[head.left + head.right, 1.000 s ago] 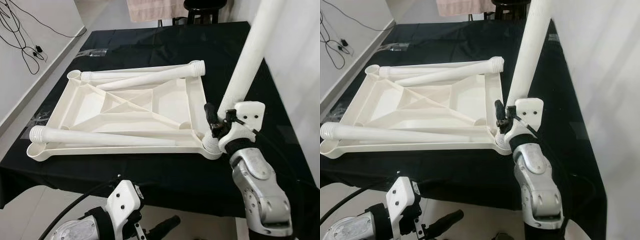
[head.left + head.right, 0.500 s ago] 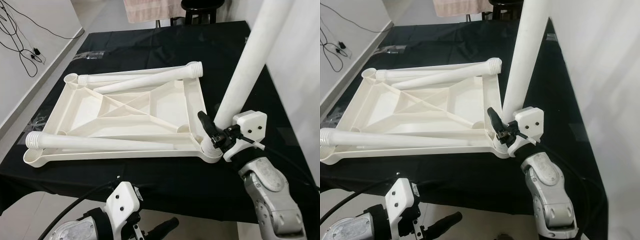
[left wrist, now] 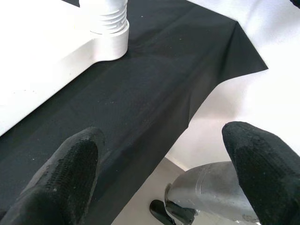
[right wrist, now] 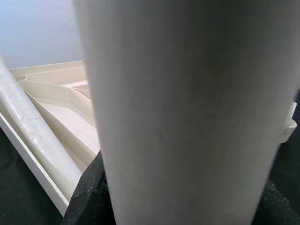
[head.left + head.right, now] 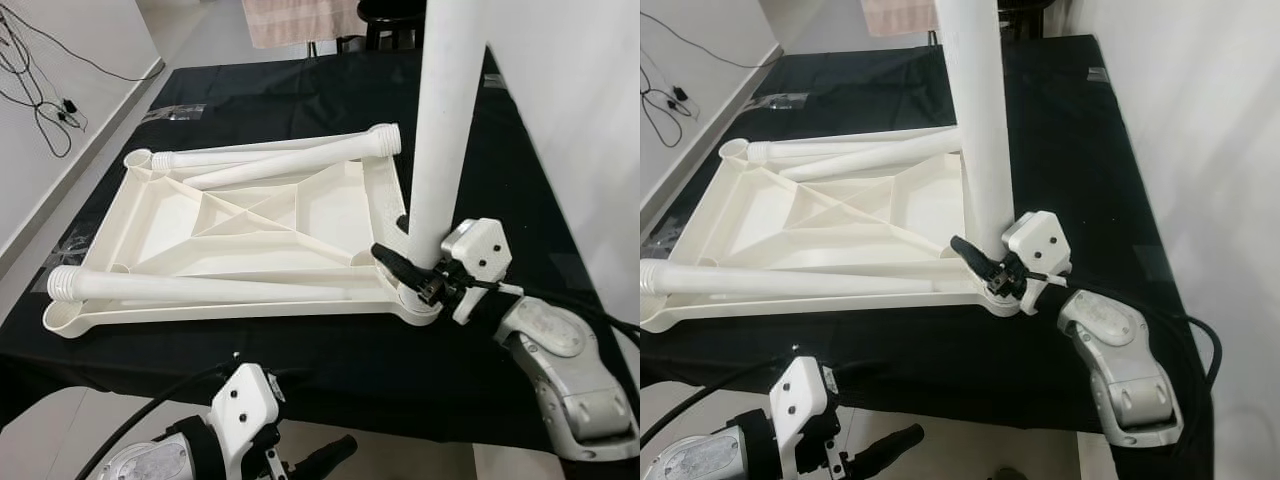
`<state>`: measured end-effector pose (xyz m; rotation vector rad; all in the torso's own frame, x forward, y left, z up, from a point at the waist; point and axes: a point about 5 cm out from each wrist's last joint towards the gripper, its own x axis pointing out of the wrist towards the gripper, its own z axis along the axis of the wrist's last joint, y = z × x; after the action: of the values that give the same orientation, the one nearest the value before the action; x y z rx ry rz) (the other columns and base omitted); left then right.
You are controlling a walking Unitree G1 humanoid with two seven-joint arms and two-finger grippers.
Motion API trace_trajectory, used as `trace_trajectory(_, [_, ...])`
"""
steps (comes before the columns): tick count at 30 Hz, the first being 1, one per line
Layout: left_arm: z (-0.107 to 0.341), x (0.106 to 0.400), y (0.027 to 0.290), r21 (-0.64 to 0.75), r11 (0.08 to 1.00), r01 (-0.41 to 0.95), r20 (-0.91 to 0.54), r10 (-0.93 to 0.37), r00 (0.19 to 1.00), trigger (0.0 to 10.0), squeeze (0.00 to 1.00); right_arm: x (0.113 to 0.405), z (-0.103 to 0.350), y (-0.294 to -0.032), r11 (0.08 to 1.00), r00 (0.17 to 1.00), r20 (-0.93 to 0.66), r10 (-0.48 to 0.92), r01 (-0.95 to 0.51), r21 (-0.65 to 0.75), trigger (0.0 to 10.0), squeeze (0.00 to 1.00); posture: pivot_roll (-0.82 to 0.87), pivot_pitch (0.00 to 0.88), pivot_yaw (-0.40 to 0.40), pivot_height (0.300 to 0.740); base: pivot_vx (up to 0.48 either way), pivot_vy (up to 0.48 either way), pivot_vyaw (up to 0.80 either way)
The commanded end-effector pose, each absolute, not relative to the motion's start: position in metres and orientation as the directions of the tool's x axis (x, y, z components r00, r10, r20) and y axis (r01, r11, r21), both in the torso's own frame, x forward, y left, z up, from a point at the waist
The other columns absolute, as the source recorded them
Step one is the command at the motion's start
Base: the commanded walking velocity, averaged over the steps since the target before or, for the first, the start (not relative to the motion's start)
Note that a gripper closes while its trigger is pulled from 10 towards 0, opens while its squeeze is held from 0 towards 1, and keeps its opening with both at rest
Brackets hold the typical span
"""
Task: Building children table
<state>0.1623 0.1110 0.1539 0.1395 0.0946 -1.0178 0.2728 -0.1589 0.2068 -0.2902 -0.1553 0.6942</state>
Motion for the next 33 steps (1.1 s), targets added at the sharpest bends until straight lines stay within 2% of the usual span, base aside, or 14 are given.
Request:
trace_trajectory(1, [0.152, 0.16, 0.115, 0.078, 0.52, 0.85, -0.172, -0.833, 0.526, 10.0, 0.0, 0.276, 0.169, -0.147, 0.715, 0.728, -0.117, 0.675, -0.685, -0.139, 10.0, 0.0, 0.04, 0.192, 0.094, 0.74, 0.0, 0.0, 0.0])
trace_trajectory(2, [0.152, 0.16, 0.115, 0.079, 0.521, 0.85, -0.173, -0.832, 0.527, 10.0, 0.0, 0.282, 0.167, -0.149, 0.773, 0.778, -0.133, 0.614, -0.627, -0.099, 10.0, 0.0, 0.04, 0.192, 0.092, 0.74, 0.0, 0.0, 0.0])
trace_trajectory(8, [0.152, 0.16, 0.115, 0.079, 0.521, 0.85, -0.173, -0.832, 0.527, 10.0, 0.0, 0.282, 0.167, -0.149, 0.773, 0.778, -0.133, 0.614, -0.627, -0.099, 10.0, 0.0, 0.04, 0.192, 0.092, 0.74, 0.0, 0.0, 0.0])
trace_trajectory(9, [0.152, 0.16, 0.115, 0.08, 0.522, 0.849, -0.173, -0.832, 0.528, 10.0, 0.0, 0.286, 0.164, -0.151, 0.808, 0.808, -0.148, 0.571, -0.584, -0.074, 10.0, 0.0, 0.04, 0.193, 0.092, 0.74, 0.0, 0.0, 0.0])
trace_trajectory(11, [0.152, 0.16, 0.115, 0.08, 0.522, 0.849, -0.173, -0.832, 0.528, 10.0, 0.0, 0.286, 0.164, -0.151, 0.808, 0.808, -0.148, 0.571, -0.584, -0.074, 10.0, 0.0, 0.04, 0.193, 0.092, 0.74, 0.0, 0.0, 0.0])
trace_trajectory(12, [0.152, 0.16, 0.115, 0.081, 0.523, 0.848, -0.173, -0.831, 0.529, 10.0, 0.0, 0.279, 0.155, -0.158, 0.932, 0.919, -0.165, 0.357, -0.363, -0.004, 10.0, 0.0, 0.03, 0.198, 0.089, 0.74, 0.0, 0.0, 0.0])
trace_trajectory(14, [0.152, 0.16, 0.115, 0.081, 0.523, 0.848, -0.173, -0.831, 0.529, 10.0, 0.0, 0.279, 0.155, -0.158, 0.932, 0.919, -0.165, 0.357, -0.363, -0.004, 10.0, 0.0, 0.03, 0.198, 0.089, 0.74, 0.0, 0.0, 0.0])
trace_trajectory(15, [0.153, 0.16, 0.117, 0.081, 0.526, 0.847, -0.172, -0.829, 0.532, 10.0, 0.0, 0.268, 0.147, -0.165, 0.984, 0.966, -0.187, 0.179, -0.178, 0.02, 10.0, 0.0, 0.03, 0.199, 0.095, 0.74, 0.0, 0.0, 0.0])
trace_trajectory(16, [0.153, 0.16, 0.117, 0.081, 0.526, 0.847, -0.172, -0.829, 0.532, 10.0, 0.0, 0.268, 0.147, -0.165, 0.984, 0.966, -0.187, 0.179, -0.178, 0.02, 10.0, 0.0, 0.03, 0.199, 0.095, 0.74, 0.0, 0.0, 0.0])
trace_trajectory(18, [0.159, 0.169, 0.124, 0.098, 0.55, 0.829, -0.154, -0.815, 0.559, 10.0, 0.0, 0.25, 0.14, -0.179, 0.998, 0.979, -0.197, -0.057, 0.061, 0.016, 10.0, 0.0, 0.03, 0.193, 0.105, 0.74, 0.0, 0.0, 0.0])
trace_trajectory(23, [0.167, 0.178, 0.13, 0.133, 0.571, 0.81, -0.132, -0.8, 0.585, 10.0, 0.0, 0.248, 0.139, -0.182, 0.996, 0.979, -0.186, -0.08, 0.085, 0.021, 10.0, 0.0, 0.03, 0.188, 0.108, 0.74, 0.0, 0.0, 0.0])
trace_trajectory(27, [0.183, 0.191, 0.134, 0.189, 0.591, 0.784, -0.083, -0.786, 0.613, 10.0, 0.0, 0.249, 0.141, -0.174, 0.997, 0.983, -0.172, -0.068, 0.073, 0.027, 10.0, 0.0, 0.03, 0.182, 0.115, 0.74, 0.0, 0.0, 0.0])
trace_trajectory(33, [0.191, 0.195, 0.134, 0.203, 0.594, 0.778, -0.058, -0.786, 0.615, 10.0, 0.0, 0.249, 0.143, -0.171, 0.998, 0.986, -0.157, -0.052, 0.055, 0.02, 10.0, 0.0, 0.03, 0.179, 0.118, 0.74, 0.0, 0.0, 0.0])
